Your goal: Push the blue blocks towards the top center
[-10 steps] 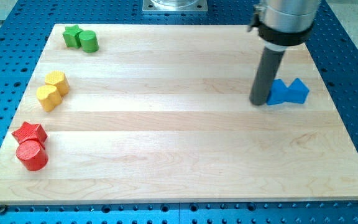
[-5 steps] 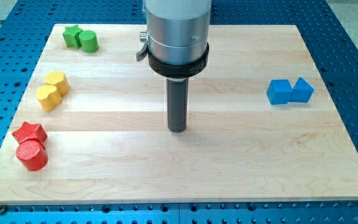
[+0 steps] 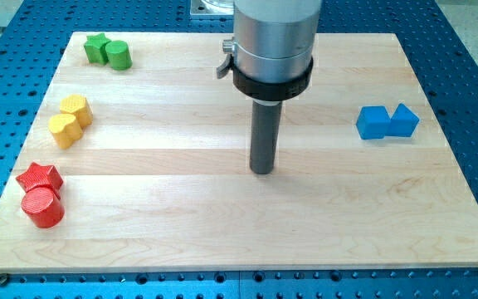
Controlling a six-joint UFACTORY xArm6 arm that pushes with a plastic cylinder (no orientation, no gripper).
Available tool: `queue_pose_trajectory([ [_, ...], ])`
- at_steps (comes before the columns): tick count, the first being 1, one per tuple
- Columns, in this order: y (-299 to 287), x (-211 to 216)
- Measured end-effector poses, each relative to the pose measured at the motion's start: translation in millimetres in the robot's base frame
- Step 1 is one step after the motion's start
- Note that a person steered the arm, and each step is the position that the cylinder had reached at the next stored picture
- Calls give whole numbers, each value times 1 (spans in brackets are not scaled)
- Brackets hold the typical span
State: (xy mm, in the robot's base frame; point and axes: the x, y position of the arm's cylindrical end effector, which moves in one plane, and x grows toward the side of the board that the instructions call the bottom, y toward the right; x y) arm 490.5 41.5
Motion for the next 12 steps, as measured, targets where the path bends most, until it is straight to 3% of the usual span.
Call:
queue_pose_trajectory([
  [2, 52, 1],
  [4, 237, -15],
  [5, 299, -59],
  [9, 71, -75],
  [10, 135, -29],
  [11, 108, -1],
  [12, 26, 9],
])
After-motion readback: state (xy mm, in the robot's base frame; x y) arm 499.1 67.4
